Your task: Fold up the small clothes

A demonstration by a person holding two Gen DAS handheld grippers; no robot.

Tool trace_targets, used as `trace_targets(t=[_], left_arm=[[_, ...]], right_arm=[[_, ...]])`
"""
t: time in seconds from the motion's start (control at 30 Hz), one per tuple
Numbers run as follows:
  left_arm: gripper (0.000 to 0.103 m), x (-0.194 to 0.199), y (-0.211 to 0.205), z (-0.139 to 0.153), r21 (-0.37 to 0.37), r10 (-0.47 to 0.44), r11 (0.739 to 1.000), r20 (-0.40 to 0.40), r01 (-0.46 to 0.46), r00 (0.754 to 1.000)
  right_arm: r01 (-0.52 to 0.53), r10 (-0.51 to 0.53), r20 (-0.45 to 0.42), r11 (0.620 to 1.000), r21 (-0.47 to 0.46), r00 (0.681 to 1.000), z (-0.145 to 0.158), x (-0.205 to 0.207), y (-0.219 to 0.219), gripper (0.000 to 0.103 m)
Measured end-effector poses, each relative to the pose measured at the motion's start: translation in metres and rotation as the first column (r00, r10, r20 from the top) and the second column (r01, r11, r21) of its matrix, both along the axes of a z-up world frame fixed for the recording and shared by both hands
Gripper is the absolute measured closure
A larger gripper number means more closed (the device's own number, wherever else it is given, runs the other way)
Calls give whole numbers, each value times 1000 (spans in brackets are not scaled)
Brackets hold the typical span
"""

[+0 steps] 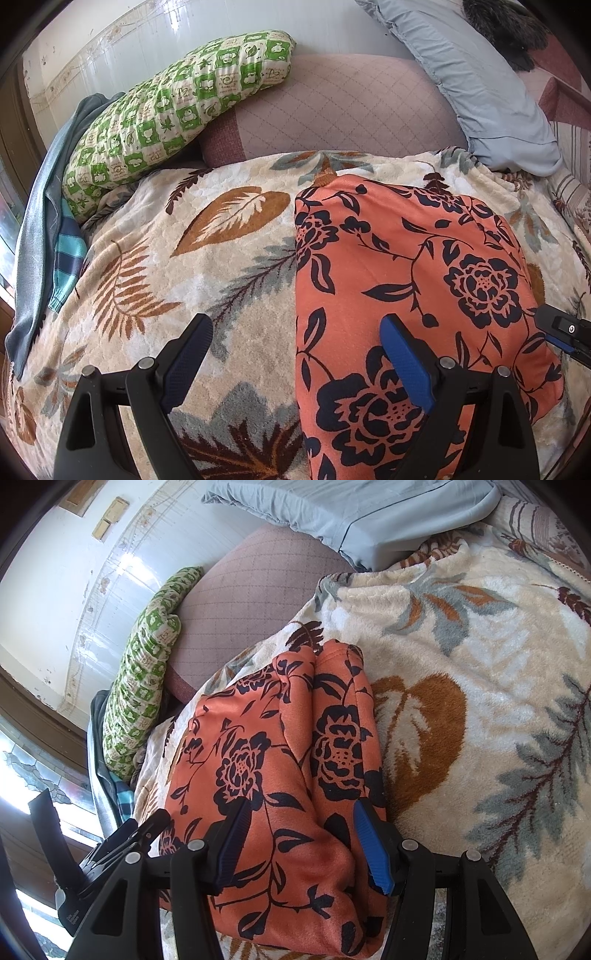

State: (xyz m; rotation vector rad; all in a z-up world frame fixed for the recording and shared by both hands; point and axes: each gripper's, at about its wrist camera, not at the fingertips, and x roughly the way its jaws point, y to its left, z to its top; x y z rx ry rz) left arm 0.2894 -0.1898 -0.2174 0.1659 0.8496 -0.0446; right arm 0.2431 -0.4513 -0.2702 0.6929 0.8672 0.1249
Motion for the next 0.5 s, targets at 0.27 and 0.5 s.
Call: trace_targets(t=[0.27,0.5], left_arm=[[11,2,4,3,0,4,1000,1,-4,1000],[11,11,23,11,-2,35,999,8,-35,999]], right_arm=[[1,-1,4,1000,-14,1000,1,1,0,41],[40,-40,1,999,-2,999,1,-1,-14,41]])
